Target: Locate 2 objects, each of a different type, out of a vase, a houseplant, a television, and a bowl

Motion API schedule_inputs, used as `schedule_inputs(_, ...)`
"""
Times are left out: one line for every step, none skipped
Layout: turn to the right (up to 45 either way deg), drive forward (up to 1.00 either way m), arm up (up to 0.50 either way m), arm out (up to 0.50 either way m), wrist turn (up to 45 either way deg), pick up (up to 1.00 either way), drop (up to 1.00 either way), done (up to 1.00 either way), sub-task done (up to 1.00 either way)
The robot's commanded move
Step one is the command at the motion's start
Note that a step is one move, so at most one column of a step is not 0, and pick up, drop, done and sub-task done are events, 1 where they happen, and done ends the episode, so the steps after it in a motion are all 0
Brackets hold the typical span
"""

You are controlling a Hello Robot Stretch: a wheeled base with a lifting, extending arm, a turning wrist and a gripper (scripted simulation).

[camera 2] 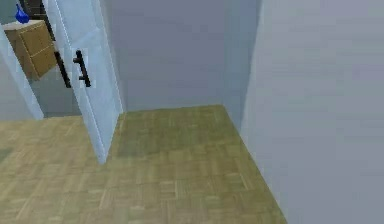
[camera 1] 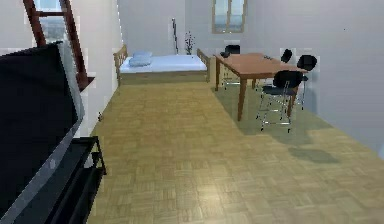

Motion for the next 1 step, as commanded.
schedule_inputs(0.0, 1.0, 0.0, 0.0, 0.0, 0.0, 0.0, 0.0, 0.0)
